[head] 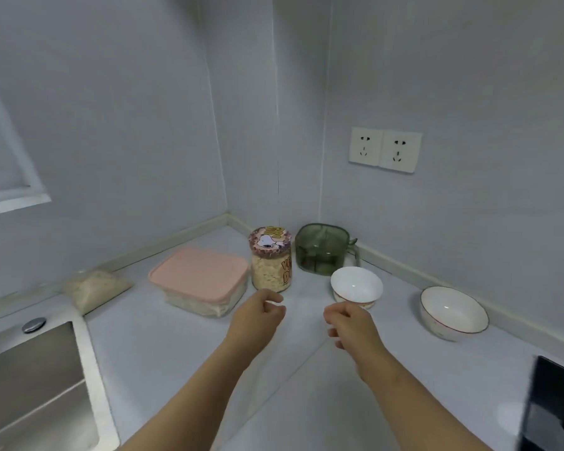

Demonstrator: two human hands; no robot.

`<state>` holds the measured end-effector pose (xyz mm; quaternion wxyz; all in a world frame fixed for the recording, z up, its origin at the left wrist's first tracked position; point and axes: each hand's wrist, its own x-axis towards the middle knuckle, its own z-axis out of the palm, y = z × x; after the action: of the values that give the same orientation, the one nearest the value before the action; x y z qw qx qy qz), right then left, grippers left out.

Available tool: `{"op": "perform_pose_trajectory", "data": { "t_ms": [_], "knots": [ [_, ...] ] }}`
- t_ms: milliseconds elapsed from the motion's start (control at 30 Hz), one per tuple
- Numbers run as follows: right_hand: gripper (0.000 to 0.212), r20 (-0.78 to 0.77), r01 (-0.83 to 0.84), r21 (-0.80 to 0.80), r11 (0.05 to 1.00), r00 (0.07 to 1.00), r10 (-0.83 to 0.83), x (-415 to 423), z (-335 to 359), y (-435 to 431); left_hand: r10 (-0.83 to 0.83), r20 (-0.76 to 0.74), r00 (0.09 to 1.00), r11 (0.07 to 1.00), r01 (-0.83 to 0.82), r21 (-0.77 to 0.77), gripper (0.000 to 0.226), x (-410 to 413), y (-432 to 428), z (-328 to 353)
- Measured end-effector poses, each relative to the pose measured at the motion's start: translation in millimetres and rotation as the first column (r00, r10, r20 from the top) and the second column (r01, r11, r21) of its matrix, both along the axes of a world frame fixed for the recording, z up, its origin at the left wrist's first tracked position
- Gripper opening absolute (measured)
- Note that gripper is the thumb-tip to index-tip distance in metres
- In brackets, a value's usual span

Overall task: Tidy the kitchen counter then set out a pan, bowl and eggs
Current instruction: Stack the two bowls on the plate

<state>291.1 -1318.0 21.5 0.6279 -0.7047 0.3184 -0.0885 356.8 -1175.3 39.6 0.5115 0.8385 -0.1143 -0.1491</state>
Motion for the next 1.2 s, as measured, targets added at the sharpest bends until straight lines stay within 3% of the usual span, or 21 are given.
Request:
{"op": "perform_pose_trajectory", "data": {
  "t_ms": [400,533,667,767,933,1133,1200],
  "knots": [
    [0.009,0.005,0.366,0.000,0.931,0.931,-0.366,89.4,-20.9,-70.2,-0.300,0.007,0.954,0.953,0.299,0.058,0.024,132.2,-100.7,-23.9],
    [0.013,-0.017,0.444,-0.009,0.896,0.896,-0.444,78.9,-34.0,-91.1,-0.373,-0.094,0.923,0.923,0.379,0.060,0.028,134.5,-129.4,-38.5],
    [0.016,-0.024,0.534,-0.013,0.845,0.845,-0.534,60.1,-45.7,-110.7,-0.385,-0.215,0.897,0.907,0.411,0.090,0.051,127.4,-157.5,-60.4],
    [0.011,-0.086,0.582,0.081,0.809,0.813,-0.576,43.4,-60.7,-116.6,-0.378,-0.317,0.870,0.908,0.415,0.053,0.058,118.4,-171.8,-80.5],
    [0.022,-0.156,0.732,0.227,0.643,0.679,-0.718,17.2,-75.0,-128.3,-0.223,-0.478,0.849,0.971,0.239,-0.028,0.046,112.1,-189.2,-89.9],
    [0.043,-0.199,0.838,0.373,0.399,0.492,-0.848,0.1,-74.3,-161.0,-0.260,-0.438,0.861,0.951,0.308,0.040,0.031,111.8,-195.3,-87.8],
    [0.047,-0.189,0.849,0.387,0.360,0.456,-0.870,-3.7,-75.2,-168.4,-0.270,-0.437,0.858,0.947,0.318,0.038,0.028,109.3,-194.3,-86.6]
  ]
}}
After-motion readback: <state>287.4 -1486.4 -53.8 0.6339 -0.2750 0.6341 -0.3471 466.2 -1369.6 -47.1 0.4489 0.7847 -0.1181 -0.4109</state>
